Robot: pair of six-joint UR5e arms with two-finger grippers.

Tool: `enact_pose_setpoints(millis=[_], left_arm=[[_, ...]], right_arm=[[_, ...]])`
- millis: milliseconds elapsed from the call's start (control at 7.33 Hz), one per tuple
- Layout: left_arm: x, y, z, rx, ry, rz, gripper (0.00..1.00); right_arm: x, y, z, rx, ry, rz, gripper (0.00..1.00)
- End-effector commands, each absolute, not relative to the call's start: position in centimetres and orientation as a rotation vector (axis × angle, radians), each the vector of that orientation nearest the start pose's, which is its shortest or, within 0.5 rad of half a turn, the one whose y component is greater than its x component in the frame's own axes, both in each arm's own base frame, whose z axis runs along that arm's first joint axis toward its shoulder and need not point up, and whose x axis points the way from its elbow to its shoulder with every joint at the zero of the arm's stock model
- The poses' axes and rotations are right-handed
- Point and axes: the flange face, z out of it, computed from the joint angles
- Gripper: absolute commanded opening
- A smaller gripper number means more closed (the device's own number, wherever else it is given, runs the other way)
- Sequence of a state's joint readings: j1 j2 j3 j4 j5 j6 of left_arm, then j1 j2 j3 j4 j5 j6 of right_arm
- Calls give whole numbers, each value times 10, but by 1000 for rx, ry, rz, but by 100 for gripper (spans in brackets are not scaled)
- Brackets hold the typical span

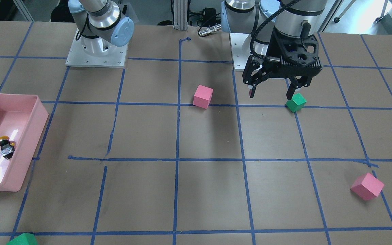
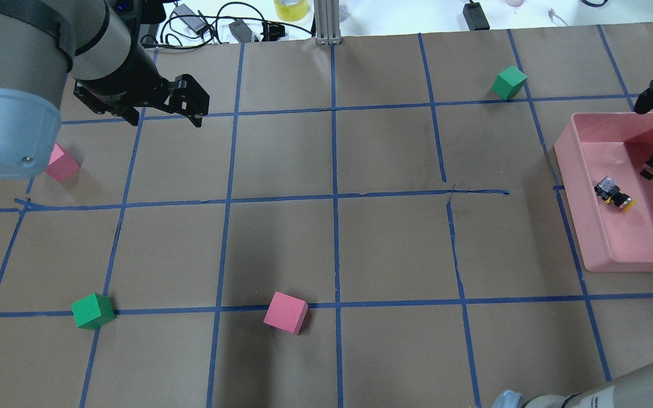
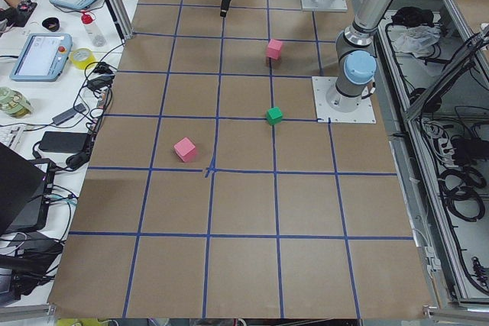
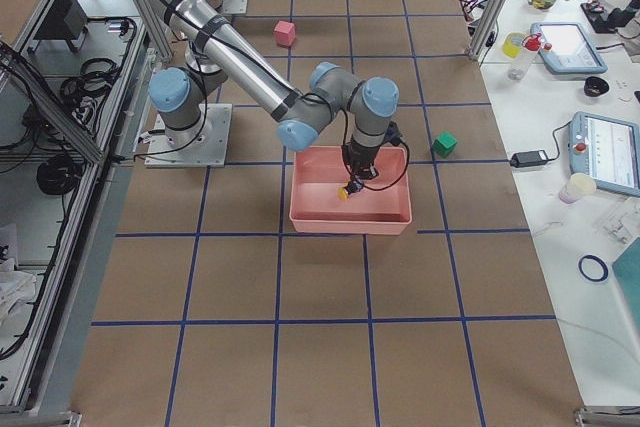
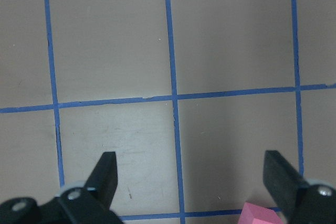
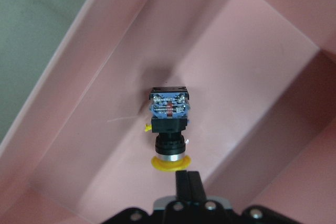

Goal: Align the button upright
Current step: 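Raise the right gripper away from the button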

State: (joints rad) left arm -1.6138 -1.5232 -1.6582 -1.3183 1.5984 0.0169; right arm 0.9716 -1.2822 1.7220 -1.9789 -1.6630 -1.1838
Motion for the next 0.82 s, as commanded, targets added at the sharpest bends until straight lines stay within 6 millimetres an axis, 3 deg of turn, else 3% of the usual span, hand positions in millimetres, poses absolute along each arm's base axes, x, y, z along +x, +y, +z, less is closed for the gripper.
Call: enact_pose_setpoints(millis=[0, 136, 273, 409, 682], left_arm=[[-151, -484, 495, 90, 3096, -330, 100], [-151, -484, 495, 90, 3096, -330, 100], [-151, -484, 495, 88, 3098, -332, 100], [-151, -484, 495, 88, 3098, -332, 100], [-151, -485, 496, 86, 3099, -335, 100]], right_arm=[[-217, -547, 342, -768, 3035, 118, 0], [-217, -548, 331, -775, 3025, 126, 4], [-214, -544, 317, -826, 2984, 151, 84], [-211, -539, 302, -856, 2956, 171, 100], [-206, -530, 273, -857, 2941, 210, 100]])
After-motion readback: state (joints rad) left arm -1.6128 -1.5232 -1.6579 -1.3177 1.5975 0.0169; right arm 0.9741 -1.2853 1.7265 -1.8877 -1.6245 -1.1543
